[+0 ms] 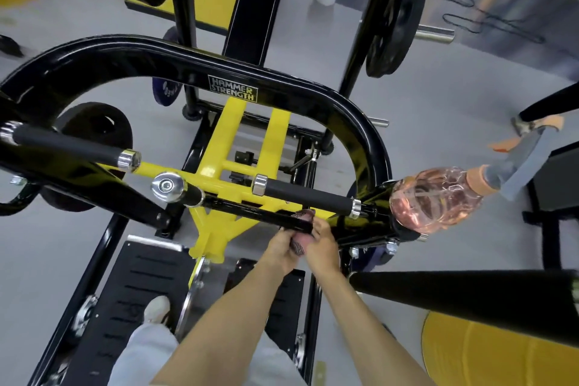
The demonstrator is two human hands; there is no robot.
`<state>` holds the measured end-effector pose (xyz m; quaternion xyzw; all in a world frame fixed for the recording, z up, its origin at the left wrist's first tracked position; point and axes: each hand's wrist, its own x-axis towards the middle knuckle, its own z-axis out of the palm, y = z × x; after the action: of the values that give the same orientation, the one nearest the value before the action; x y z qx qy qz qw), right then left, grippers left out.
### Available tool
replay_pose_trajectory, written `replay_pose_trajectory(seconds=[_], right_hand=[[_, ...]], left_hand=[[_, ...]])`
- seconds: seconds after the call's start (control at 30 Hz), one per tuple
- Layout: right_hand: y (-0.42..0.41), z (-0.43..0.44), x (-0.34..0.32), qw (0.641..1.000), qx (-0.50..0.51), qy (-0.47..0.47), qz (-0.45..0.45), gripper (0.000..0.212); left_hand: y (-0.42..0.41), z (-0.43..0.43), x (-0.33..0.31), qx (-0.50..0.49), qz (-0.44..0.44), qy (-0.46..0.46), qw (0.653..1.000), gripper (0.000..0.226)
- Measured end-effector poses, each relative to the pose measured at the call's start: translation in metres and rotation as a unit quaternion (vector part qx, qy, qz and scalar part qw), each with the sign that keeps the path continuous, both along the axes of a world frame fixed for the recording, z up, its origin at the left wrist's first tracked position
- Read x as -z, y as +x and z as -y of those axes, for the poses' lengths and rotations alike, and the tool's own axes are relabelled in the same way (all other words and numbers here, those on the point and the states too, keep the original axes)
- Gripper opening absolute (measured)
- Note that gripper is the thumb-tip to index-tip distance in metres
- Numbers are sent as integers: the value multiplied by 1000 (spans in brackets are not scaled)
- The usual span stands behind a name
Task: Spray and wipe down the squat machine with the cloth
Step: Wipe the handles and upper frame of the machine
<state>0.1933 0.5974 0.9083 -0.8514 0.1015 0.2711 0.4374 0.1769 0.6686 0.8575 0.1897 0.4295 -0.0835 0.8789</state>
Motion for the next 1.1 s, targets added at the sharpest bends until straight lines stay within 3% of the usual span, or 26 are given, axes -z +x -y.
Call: replay_pose_trajectory(seconds=[0.17,0.3,0.5,0.57,0.77,0.93,1.0,1.1], right_hand=[[-5,-4,-3,998,-35,-58,13,55],[-13,-10,-10,989,-46,-136,27,62],[-16,-29,-15,985,-79,-152,19,74],[-15,-35,-11,982,-85,-167,13,71],[-15,-46,-4,976,-78,-204,16,64],[-12,-54,-2,974,-62,-216,14,61],[-10,-53,-1,974,-65,-217,14,61],[-8,-50,0,973,-72,-220,16,59]], left_hand=[[-2,-16,-12,-87,-37,-43,995,35],[-14,-53,-18,-122,-63,-24,990,28],[-40,-139,-20,-180,-48,-4,982,37],[-49,-161,-31,-191,-29,21,981,30],[-62,-213,-76,-107,15,112,988,20],[-59,-197,-87,-60,62,201,976,49],[-61,-187,-88,-82,64,241,965,29],[-65,-189,-69,-92,81,262,957,56]])
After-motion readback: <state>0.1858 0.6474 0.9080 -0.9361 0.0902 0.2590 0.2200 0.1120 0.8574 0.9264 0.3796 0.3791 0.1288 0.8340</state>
